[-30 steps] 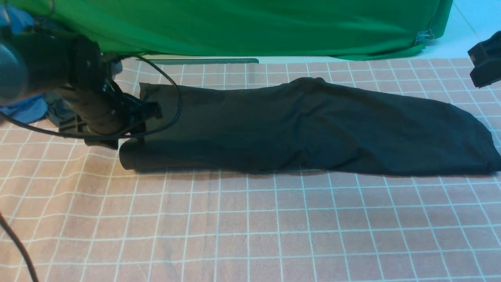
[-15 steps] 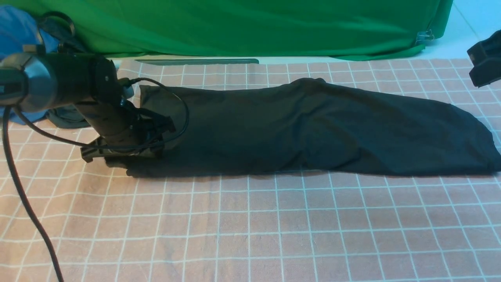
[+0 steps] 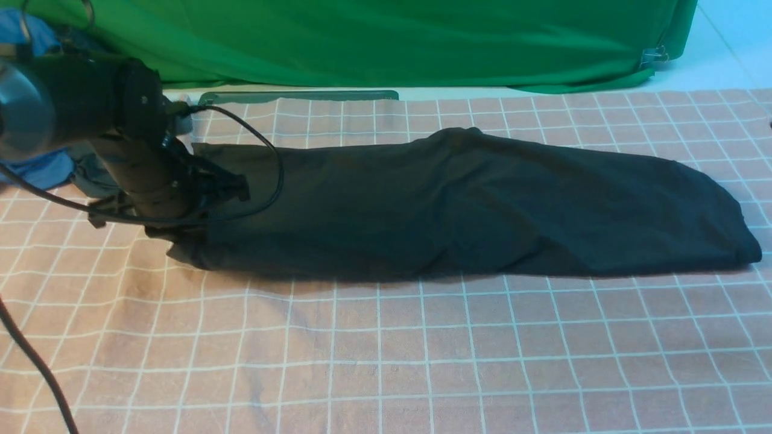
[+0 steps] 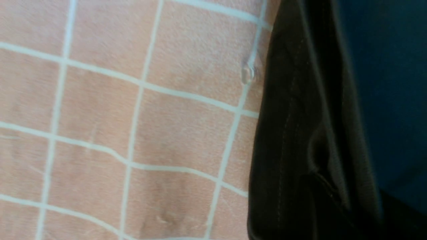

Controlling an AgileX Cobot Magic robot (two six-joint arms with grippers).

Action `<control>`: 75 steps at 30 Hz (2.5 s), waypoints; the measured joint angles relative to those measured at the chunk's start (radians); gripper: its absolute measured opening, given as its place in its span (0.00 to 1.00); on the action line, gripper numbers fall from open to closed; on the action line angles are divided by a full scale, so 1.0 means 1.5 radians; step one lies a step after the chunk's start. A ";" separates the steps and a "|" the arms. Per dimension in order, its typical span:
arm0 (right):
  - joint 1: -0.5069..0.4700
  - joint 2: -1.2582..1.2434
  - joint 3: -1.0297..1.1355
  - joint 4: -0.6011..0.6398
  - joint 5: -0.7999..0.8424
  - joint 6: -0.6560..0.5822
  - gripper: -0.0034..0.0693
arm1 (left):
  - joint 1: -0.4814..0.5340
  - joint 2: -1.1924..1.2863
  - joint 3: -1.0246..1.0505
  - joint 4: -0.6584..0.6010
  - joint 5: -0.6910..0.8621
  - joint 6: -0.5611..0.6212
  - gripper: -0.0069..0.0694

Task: Fold a long-sleeved shirt over a pink coffee tablecloth.
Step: 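Pull the folded dark garment lengthwise by its ends to straighten it flat on the table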

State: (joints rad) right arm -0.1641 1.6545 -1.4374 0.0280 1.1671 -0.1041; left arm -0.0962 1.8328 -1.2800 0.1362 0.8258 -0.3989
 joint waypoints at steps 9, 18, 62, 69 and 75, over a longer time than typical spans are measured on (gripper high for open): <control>-0.014 0.150 0.000 0.001 -0.077 0.005 0.83 | 0.000 0.001 0.001 0.011 0.000 0.000 0.17; -0.014 0.256 0.000 0.023 -0.117 0.009 0.85 | 0.000 0.001 0.001 0.011 0.000 0.000 0.17; -0.053 0.013 0.311 -0.084 0.020 0.074 0.48 | 0.038 -0.309 0.306 -0.009 0.181 -0.061 0.27; -0.037 -0.006 0.259 -0.088 0.028 0.093 0.51 | 0.038 -0.309 0.248 0.035 0.219 -0.065 0.59; 0.080 -0.092 0.224 -0.019 -0.057 0.078 0.31 | 0.033 -0.308 0.175 -0.099 0.174 -0.022 0.59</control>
State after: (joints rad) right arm -0.0447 1.5171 -1.1011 0.0000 1.0809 0.0124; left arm -0.0471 1.3706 -1.0180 -0.0117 1.0869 -0.4315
